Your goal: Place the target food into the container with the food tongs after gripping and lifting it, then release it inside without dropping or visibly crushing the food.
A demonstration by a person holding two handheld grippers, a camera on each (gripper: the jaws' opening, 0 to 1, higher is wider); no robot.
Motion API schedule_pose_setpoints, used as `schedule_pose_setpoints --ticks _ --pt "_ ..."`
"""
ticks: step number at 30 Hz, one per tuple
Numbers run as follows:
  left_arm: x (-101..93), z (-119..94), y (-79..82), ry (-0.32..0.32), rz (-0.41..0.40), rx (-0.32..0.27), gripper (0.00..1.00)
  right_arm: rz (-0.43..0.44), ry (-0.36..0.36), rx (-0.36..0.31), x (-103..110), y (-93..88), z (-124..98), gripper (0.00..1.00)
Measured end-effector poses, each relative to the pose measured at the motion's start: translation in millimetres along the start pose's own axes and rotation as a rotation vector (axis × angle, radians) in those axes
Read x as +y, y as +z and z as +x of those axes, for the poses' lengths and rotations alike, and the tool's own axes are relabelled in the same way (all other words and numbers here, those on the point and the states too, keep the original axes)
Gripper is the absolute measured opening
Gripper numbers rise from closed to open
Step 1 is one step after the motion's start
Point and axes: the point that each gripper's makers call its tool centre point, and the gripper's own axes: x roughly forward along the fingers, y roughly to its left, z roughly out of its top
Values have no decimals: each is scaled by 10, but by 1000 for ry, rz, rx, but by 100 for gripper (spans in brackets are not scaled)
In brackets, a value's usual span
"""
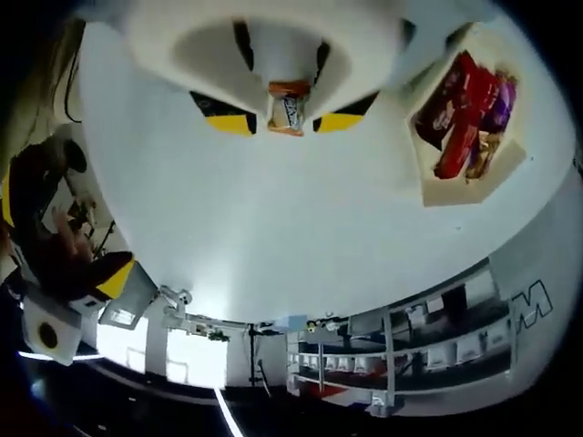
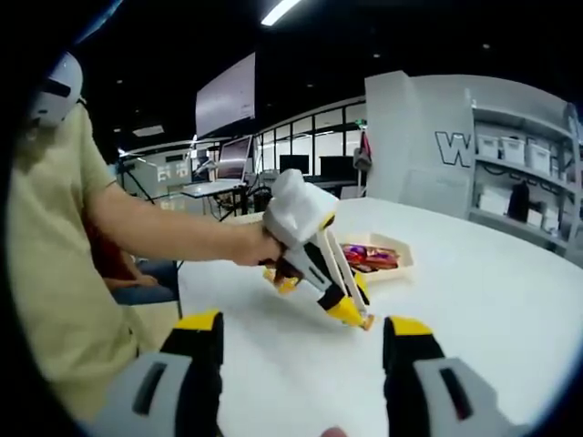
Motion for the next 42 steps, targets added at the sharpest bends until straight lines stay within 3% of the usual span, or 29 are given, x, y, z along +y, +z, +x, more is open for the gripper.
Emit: schedule_pose_setpoints --ticks 10,21,29,42 --pt "-19 -7 12 -2 45 1 19 2 -1 2 -4 -16 -10 69" --pt "77 -186 140 -3 49 -16 19 0 1 2 -4 -13 2 69" --pt "264 -380 261 14 28 -37 19 0 2 1 7 -13 11 69" --pt "722 -717 439 80 -7 -75 19 -3 7 4 23 -3 29 69"
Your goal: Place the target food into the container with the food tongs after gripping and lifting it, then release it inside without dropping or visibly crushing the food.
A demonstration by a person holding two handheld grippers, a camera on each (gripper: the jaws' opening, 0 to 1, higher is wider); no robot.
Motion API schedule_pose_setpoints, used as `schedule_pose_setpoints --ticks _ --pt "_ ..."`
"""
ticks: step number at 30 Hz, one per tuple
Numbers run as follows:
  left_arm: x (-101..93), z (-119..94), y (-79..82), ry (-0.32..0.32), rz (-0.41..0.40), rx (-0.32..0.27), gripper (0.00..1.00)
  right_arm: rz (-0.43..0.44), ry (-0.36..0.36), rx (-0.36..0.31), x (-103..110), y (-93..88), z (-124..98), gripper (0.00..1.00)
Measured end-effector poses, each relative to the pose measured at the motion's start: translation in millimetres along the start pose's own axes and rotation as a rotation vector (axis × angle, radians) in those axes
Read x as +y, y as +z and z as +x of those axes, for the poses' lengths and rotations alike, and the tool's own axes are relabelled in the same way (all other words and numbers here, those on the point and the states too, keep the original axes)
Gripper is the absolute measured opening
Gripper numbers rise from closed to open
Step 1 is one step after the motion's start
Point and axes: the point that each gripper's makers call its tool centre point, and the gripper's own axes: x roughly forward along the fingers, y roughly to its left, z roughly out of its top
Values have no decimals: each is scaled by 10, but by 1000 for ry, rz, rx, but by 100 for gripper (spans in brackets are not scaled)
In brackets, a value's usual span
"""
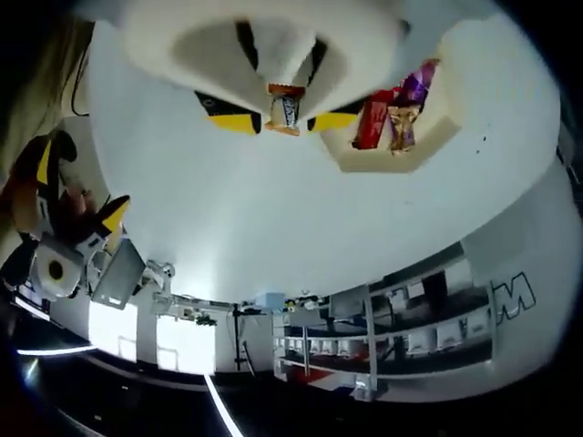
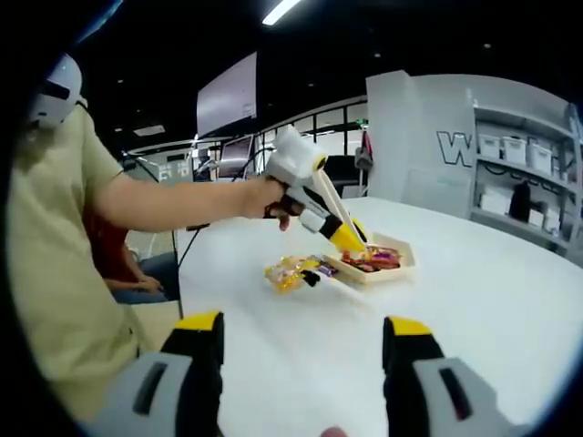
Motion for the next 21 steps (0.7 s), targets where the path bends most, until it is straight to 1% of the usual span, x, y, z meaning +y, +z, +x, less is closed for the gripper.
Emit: schedule_pose_setpoints --ticks 4,10,16,21 --pt "214 -72 41 35 -10 -6 19 -1 1 -3 1 14 -3 69" --pt "528 -137 43 85 -32 -2 19 -1 -1 0 0 10 -14 69" --pt "745 -151 54 121 -40 2 19 2 -2 2 -8 -4 -8 69" --pt "917 -138 28 141 -62 4 19 2 -2 4 -11 -8 -14 69"
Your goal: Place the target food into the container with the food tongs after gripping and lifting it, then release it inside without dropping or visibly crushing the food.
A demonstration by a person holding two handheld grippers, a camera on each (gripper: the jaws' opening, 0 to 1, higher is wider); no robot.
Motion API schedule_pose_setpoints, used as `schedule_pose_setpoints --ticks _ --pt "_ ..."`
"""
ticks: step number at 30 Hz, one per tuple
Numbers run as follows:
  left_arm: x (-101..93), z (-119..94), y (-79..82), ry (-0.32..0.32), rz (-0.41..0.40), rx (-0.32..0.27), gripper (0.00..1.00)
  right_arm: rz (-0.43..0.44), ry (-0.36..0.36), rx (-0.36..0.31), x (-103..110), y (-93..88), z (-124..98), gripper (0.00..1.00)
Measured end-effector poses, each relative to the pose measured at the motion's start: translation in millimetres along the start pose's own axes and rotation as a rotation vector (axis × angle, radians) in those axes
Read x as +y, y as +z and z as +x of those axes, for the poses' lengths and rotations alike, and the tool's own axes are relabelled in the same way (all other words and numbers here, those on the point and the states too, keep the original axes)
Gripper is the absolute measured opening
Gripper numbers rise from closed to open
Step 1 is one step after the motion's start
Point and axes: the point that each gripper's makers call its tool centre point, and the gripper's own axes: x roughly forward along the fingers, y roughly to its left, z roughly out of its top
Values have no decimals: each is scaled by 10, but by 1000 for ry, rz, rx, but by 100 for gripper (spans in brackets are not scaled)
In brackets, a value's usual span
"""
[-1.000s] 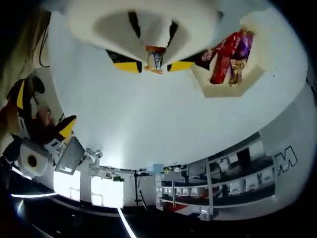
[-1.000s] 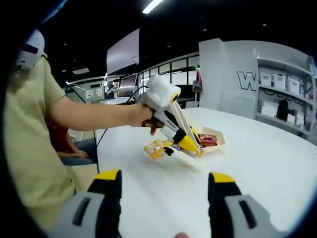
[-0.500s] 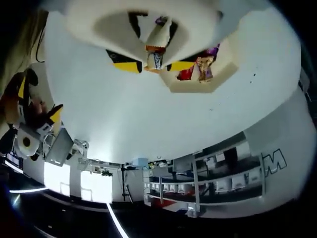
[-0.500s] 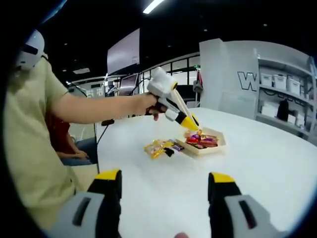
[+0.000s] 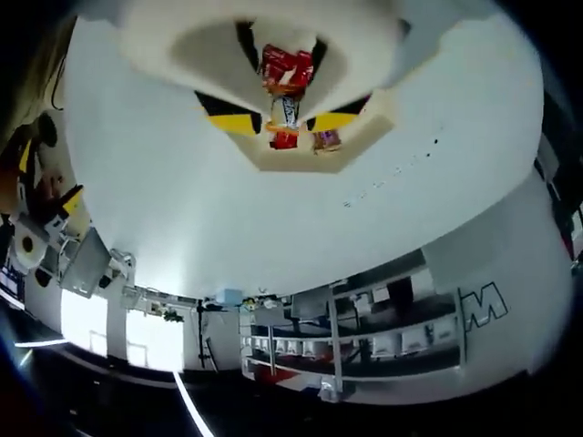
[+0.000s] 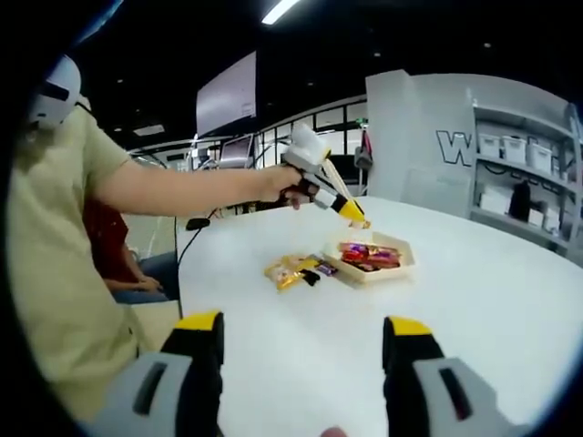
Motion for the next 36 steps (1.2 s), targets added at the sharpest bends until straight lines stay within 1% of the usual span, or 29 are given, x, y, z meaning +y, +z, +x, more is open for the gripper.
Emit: schedule_pose_setpoints --ticks 1,4,8,12,20,26,29,34,36 --pt "37 12 -5 6 -4 3 19 1 -2 1 -5 -4 -5 69" --pt "66 24 -6 15 -9 4 19 1 -4 2 -7 -7 -10 69" --pt "128 50 23 30 -19 -2 19 2 -5 2 -4 -9 -12 69" --pt "157 78 32 47 -10 -1 19 2 -7 6 -9 -20 -15 69" --pt "307 130 62 93 -7 0 19 1 -10 7 -25 -18 -28 69" --pt "452 167 48 116 -20 15 19 1 -12 11 -35 -25 -39 69" --pt "504 184 45 128 -32 15 19 2 -14 10 -45 -19 -43 69" --pt "539 239 0 133 -29 36 20 1 -17 7 -67 0 -47 69" --pt "583 251 -23 145 -29 40 20 0 -18 7 -75 -2 -51 69"
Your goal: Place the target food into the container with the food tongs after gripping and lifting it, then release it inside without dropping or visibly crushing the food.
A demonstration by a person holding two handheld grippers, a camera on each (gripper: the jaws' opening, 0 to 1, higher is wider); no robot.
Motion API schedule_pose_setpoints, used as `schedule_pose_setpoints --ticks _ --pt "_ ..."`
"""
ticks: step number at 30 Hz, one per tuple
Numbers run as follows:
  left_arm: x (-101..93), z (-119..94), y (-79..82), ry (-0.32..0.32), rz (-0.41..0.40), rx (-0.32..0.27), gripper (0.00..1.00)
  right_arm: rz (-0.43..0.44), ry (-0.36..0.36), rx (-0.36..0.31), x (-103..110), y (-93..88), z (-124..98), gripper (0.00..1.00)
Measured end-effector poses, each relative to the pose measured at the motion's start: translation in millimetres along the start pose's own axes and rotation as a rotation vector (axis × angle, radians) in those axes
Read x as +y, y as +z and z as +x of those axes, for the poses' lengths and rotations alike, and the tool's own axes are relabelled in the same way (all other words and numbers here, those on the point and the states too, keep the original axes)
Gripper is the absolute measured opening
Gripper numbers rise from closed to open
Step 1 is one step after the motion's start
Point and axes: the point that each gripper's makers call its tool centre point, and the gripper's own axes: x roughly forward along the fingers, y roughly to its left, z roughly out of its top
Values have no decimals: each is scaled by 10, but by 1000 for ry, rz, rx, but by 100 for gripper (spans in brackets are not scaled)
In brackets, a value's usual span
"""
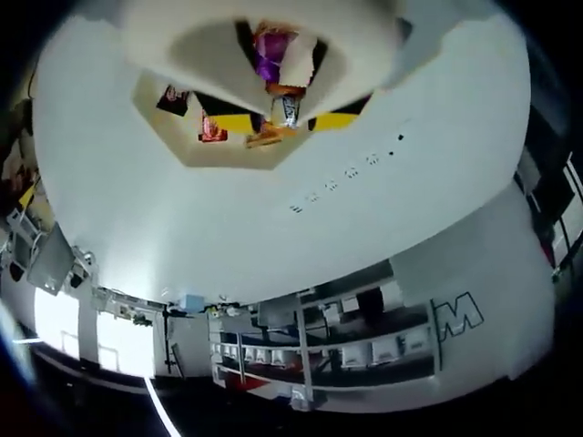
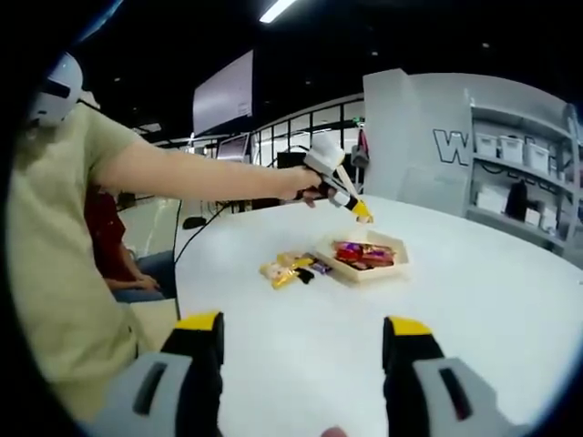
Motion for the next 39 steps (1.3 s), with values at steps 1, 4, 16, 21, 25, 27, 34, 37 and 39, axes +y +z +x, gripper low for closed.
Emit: schedule_pose_setpoints --ticks 1,4,16,21,25,27,34,37,39 --pt "19 11 -13 2 -5 -1 21 1 -1 3 -4 -6 -3 69" --pt "56 7 -54 24 3 -4 23 -2 -3 2 -6 -1 -16 69" --pt "82 -156 -31 19 -19 -9 23 -6 5 -2 25 38 21 69" --pt "76 -238 -45 13 -30 -4 23 -10 13 -2 57 50 45 69" --pt "44 -335 -81 3 -33 4 23 -13 16 -2 66 66 52 69" --pt "34 -380 -104 -4 -42 7 22 -17 16 -1 69 73 57 69" --pt "-47 -511 -156 -27 -51 7 23 -22 23 0 98 83 78 69" --pt "-100 -571 -154 -36 -41 5 23 -23 25 -1 103 85 87 69" --pt "-141 -596 -160 -48 -35 9 23 -25 27 -2 114 96 96 69"
